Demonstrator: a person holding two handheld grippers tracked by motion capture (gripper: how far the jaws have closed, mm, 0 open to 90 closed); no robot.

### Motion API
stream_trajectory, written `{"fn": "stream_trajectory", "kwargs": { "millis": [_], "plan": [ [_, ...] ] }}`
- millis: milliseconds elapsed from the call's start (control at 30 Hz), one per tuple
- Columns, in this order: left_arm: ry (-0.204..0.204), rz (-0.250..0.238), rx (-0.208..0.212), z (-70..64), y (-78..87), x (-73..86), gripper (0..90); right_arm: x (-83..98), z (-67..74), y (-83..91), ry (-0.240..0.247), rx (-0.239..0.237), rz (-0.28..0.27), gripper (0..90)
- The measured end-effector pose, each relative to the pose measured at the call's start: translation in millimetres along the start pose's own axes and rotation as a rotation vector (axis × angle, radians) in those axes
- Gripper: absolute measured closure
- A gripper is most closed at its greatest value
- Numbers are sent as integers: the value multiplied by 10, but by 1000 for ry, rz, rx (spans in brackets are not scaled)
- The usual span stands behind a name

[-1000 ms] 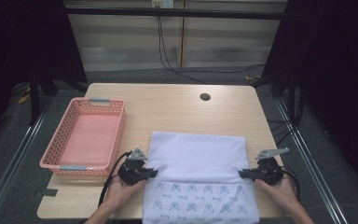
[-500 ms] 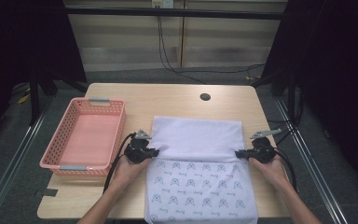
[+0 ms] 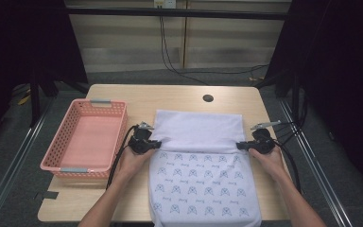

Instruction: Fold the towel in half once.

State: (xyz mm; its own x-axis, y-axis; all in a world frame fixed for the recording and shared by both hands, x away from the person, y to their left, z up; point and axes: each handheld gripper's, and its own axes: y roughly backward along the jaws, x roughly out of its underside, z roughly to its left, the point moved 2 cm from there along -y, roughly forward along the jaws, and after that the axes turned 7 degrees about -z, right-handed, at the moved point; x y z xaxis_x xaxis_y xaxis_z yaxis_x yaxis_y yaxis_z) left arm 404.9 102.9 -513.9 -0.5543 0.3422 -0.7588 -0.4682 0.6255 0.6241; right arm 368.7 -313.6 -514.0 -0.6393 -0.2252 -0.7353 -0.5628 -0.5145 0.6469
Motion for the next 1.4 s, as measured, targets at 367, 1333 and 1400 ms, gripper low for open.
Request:
{"fn": "stream_trajectory", "kwargs": {
  "millis": [367,1333,1400],
  "plan": [
    [17,-11,-13,143,-91,-91,868,-136,-156,-154,-31,14,-36,882],
    [0,-205,69,51,551,-738,865,-867,-129,494,0,-5,-302,882],
    [-24,-224,70,-3,684,-786,865,-917,-58,632,22,-19,-316,882]
  ]
}}
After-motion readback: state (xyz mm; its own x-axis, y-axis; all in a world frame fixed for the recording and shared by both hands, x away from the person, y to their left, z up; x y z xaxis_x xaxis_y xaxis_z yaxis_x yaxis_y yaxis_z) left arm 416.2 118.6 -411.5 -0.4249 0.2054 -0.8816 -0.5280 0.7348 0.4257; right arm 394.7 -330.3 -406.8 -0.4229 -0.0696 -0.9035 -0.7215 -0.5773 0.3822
